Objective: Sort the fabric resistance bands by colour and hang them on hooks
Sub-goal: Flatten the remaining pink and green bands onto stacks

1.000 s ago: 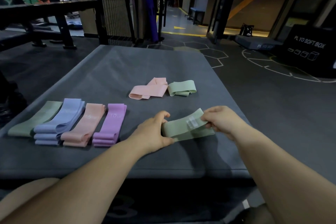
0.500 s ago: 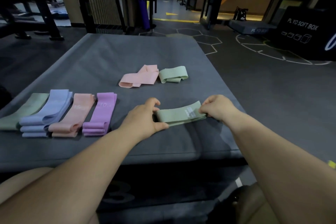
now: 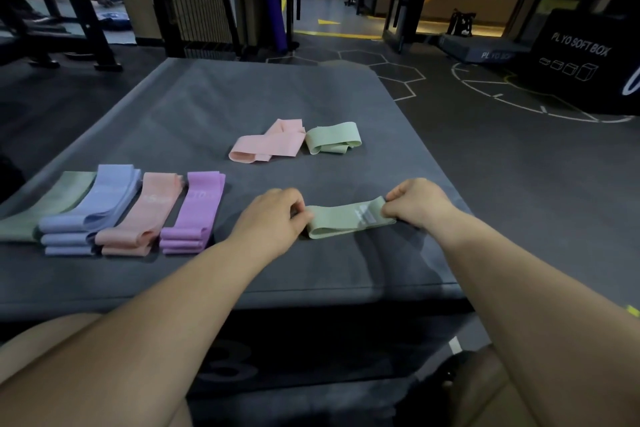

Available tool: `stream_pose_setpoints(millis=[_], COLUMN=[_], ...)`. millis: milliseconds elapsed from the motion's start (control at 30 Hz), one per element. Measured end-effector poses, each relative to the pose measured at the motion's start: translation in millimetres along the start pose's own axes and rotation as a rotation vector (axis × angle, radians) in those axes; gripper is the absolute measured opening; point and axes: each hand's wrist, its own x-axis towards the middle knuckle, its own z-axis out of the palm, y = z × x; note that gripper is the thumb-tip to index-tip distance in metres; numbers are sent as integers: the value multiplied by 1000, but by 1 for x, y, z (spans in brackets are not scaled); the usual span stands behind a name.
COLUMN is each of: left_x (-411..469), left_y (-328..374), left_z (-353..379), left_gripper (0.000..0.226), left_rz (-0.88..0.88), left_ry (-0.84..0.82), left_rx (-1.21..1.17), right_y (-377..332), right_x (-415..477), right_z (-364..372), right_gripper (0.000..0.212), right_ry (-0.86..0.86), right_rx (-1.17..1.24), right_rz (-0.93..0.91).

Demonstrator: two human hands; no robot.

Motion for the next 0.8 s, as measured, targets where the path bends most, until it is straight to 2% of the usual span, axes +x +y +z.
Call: stream_pose_setpoints(millis=[200,333,400,600,800], left_x=[1,3,4,5,10], left_y=[-1,1,1,5,0], left_z=[0,-1,0,-1,-1], left_gripper=[30,24,20,14,26], left_rz=[-97,-126,-140,-159,-224], left_ry=[-25,-56,-63,-44,21], left_rx=[63,67,31,-170,-578], right_y=[-4,-5,-4,-6,-10], right_x=[2,1,2,0,-10], right_z=[-1,-4,-3,-4,-10], right_gripper=[31,13,16,19,17], right_ry=[-44,-50,-53,-159,-235], right_rx=[-40,22,87,402,858], right_rz=[21,16,19,99,131])
